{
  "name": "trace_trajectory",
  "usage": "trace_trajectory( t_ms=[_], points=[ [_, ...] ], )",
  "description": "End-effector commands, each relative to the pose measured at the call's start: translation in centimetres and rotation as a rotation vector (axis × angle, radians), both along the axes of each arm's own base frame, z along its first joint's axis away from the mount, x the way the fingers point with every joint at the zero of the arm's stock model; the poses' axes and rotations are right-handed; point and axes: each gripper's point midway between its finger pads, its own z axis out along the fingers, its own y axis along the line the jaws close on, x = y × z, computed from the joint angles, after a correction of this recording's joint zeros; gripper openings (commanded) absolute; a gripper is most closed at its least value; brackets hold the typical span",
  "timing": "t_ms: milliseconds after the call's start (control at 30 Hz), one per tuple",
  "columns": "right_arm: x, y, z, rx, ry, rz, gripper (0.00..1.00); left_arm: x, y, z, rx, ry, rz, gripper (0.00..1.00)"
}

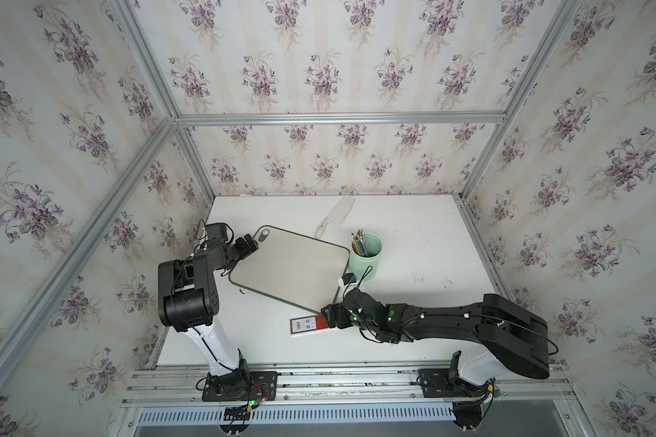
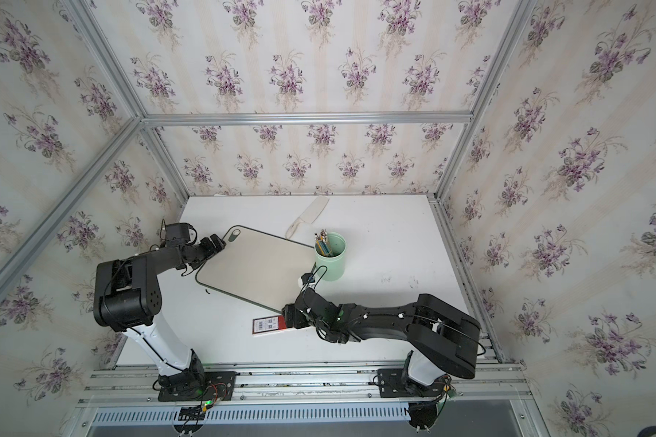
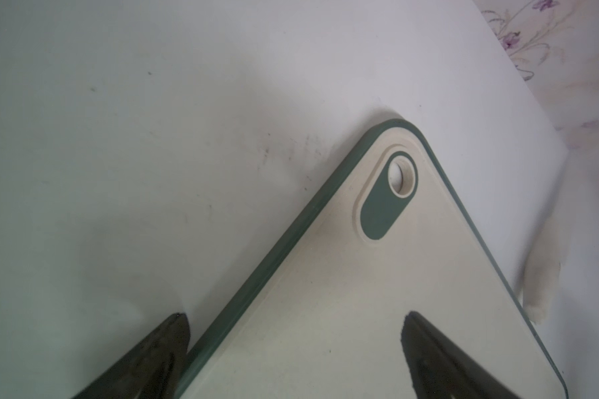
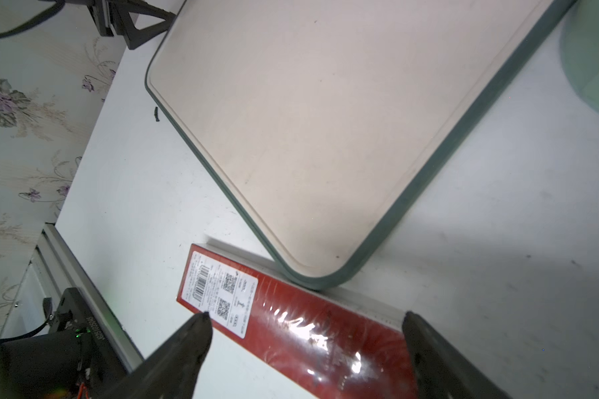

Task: Align the knife with the edge of the cutting board
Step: Move the work surface to the center of the board.

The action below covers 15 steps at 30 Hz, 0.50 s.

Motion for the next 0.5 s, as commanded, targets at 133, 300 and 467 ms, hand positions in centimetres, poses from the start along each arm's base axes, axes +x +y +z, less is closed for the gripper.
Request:
trace_trajectory(
  t_ms=[133,300,467],
  points=[
    [1.4,-2.0,1.3,-0.01,-0.052,-0.11,0.92,-9.4,-5.2,-1.9,-0.14,0.273,-0.038,1.0],
    [2.5,-3.6,1.9,-0.04,-0.068,-0.162,0.94,-10.8,-8.2,-1.5,-0.172,0.254,-0.101,1.0],
    [4.2,-6.2,2.1,-0.022,-0.056,-0.234,0.95,-11.6,-12.0,-2.0,-0.161,0.263,-0.191,1.0]
  ],
)
